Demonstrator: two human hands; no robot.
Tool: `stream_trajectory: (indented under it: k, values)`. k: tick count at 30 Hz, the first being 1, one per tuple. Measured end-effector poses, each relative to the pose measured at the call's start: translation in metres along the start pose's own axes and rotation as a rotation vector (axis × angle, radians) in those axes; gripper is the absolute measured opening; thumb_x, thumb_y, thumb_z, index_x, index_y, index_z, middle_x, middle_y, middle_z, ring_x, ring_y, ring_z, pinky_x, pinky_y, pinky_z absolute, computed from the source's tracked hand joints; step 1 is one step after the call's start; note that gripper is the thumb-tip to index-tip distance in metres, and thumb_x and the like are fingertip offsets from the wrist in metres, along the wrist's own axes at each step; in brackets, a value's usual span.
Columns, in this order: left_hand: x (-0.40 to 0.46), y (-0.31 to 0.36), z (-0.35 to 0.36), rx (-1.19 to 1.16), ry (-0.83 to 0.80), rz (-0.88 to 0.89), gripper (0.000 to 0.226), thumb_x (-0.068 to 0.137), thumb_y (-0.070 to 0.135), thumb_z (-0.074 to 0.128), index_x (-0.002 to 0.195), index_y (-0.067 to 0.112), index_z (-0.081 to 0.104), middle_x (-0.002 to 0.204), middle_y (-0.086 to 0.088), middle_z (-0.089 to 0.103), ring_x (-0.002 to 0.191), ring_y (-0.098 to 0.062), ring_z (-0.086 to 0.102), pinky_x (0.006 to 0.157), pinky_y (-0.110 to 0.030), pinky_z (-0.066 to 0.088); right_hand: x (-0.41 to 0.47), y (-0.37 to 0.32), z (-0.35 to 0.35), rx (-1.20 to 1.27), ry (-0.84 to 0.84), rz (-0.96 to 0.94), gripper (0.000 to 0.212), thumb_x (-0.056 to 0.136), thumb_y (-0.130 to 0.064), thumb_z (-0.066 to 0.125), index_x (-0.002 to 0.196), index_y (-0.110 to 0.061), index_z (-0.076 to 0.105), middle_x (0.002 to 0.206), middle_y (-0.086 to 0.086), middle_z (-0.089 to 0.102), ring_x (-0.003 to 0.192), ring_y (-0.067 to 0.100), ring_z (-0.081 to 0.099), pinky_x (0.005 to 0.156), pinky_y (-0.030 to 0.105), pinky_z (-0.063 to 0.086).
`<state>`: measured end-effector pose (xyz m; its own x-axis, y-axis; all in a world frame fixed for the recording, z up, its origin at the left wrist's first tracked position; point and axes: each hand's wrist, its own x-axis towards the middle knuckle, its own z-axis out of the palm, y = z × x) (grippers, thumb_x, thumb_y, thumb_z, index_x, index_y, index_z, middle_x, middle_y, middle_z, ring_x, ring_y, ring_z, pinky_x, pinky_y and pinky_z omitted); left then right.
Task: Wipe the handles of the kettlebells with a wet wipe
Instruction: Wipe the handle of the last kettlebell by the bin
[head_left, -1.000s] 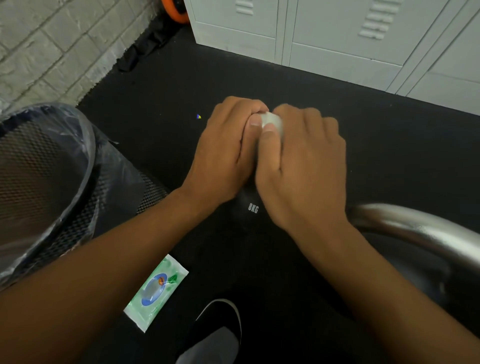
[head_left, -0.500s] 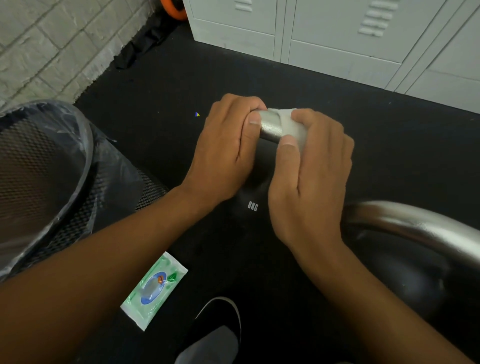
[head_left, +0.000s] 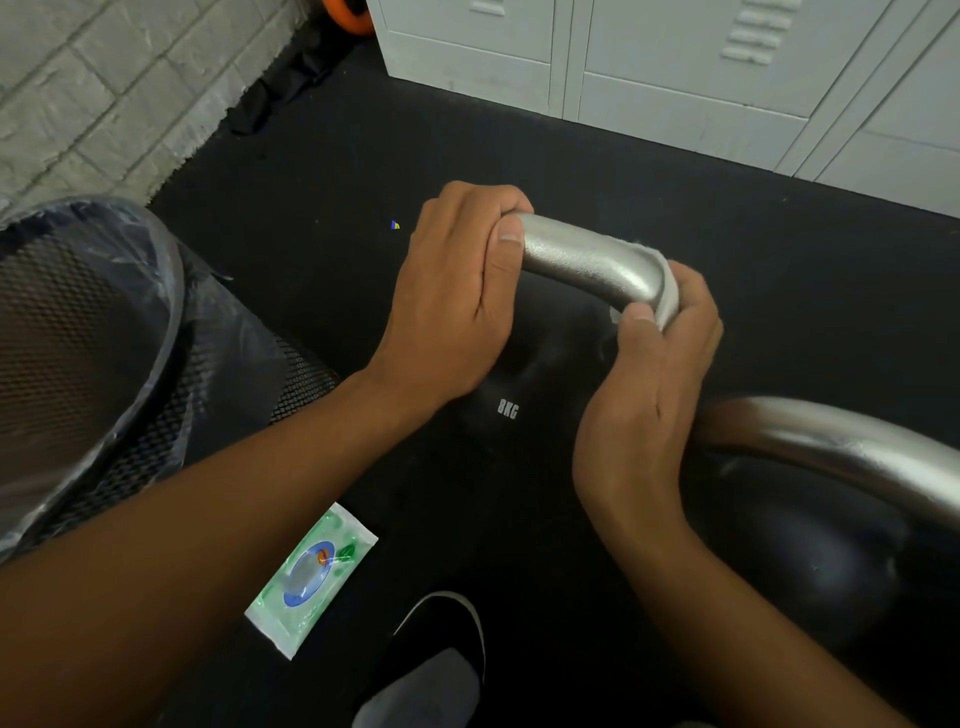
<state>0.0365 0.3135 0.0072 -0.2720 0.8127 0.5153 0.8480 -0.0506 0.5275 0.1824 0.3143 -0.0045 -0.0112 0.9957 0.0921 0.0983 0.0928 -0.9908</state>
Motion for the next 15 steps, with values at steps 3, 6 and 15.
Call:
stream_trajectory:
  k: [3,6,15]
  values:
    - [-0.001,0.000,0.000,0.005,0.005,-0.008,0.034,0.108,0.022,0.034,0.116,0.006,0.062,0.109,-0.006,0.058,0.097,-0.017,0.054,0.081,-0.023,0.042,0.001,0.007,-0.001,0.037,0.012,0.051,0.051,0.095,-0.042,0.036,0.142,-0.026,0.050,0.137,-0.004,0.053,0.129,0.015,0.050,0.113,0.042,0.041]
    - [-0.001,0.000,0.000,0.003,0.012,-0.010,0.035,0.108,0.023,0.034,0.116,0.005,0.063,0.109,-0.007,0.059,0.097,-0.016,0.053,0.081,-0.022,0.041,0.003,0.014,0.001,0.080,0.033,0.190,0.055,0.090,-0.056,0.033,0.137,-0.032,0.049,0.136,0.002,0.055,0.129,0.018,0.051,0.115,0.050,0.040]
    - [-0.001,-0.001,0.001,-0.006,0.014,-0.008,0.033,0.108,0.022,0.034,0.116,0.006,0.062,0.109,-0.006,0.058,0.097,-0.019,0.055,0.082,-0.030,0.045,-0.029,0.007,0.000,0.024,-0.062,0.082,0.077,0.097,-0.049,0.026,0.167,-0.024,0.004,0.175,-0.009,0.003,0.157,-0.004,0.004,0.130,0.024,0.010]
